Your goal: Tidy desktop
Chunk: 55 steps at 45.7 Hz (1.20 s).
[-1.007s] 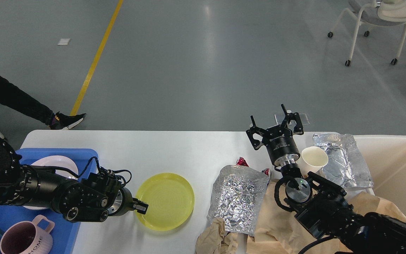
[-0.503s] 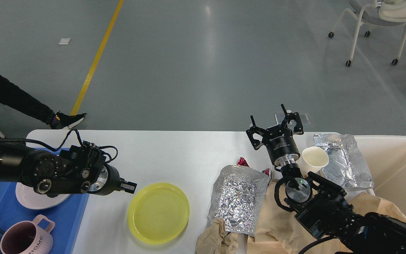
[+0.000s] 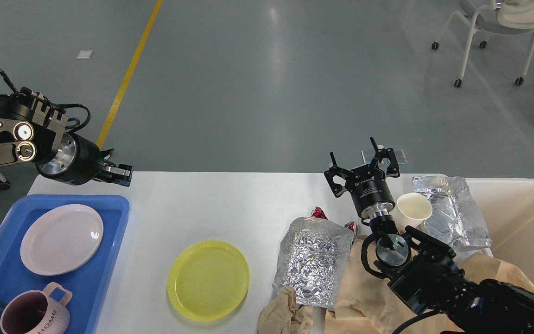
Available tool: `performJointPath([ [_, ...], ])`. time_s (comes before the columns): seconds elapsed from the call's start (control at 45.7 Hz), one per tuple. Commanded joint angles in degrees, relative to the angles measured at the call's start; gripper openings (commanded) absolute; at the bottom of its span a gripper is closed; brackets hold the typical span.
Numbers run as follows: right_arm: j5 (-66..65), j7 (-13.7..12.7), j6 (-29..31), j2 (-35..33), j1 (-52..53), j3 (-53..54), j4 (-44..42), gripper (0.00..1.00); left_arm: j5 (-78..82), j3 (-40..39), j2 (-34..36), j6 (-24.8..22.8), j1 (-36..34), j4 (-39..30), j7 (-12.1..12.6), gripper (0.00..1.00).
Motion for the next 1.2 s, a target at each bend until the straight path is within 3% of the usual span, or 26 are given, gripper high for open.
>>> performJointPath([
  [0.0, 0.0, 0.0, 0.0, 0.0, 0.0, 0.0, 0.1, 1.0, 0.0, -1.6, -0.1, -0.4, 0.0, -0.5, 0.5, 0.02],
  [0.131, 0.0, 0.0, 0.0, 0.0, 0.0, 0.0, 0.1, 1.0, 0.0, -5.3, 0.1, -2.8, -0.6, -0.5, 0.9, 0.03],
  [0.219, 0.0, 0.0, 0.0, 0.0, 0.0, 0.0, 0.1, 1.0, 0.0, -8.5, 0.8, -7.0, -3.4, -0.5, 1.1, 0.07],
  [0.306, 0.0, 0.0, 0.0, 0.0, 0.0, 0.0, 0.1, 1.0, -0.6, -12.9, 3.1, -12.4, -8.5, -0.3, 1.0, 0.27],
  [0.438, 0.0, 0.0, 0.0, 0.0, 0.0, 0.0, 0.1, 1.0, -1.1, -19.1, 4.2, -20.5, -15.0, 0.3, 1.0, 0.46],
  [0.569, 0.0, 0.0, 0.0, 0.0, 0.0, 0.0, 0.2, 1.0, -1.7, -17.7, 4.8, -21.6, -16.1, 0.3, 0.9, 0.54],
  [0.7, 0.0, 0.0, 0.0, 0.0, 0.0, 0.0, 0.2, 1.0, -1.7, -12.8, 3.5, -18.0, -14.0, -0.7, 0.4, 0.55],
  [0.81, 0.0, 0.0, 0.0, 0.0, 0.0, 0.0, 0.2, 1.0, -1.7, -8.8, -0.2, -9.1, -6.7, -1.1, 0.2, 0.56],
  [0.963, 0.0, 0.0, 0.0, 0.0, 0.0, 0.0, 0.2, 1.0, -0.8, -6.4, -7.3, 2.9, 7.6, -1.1, 1.3, 0.59],
  [1.182, 0.0, 0.0, 0.0, 0.0, 0.0, 0.0, 0.2, 1.0, 0.8, -6.0, -15.1, 11.9, 21.7, 1.5, 4.9, 0.67],
])
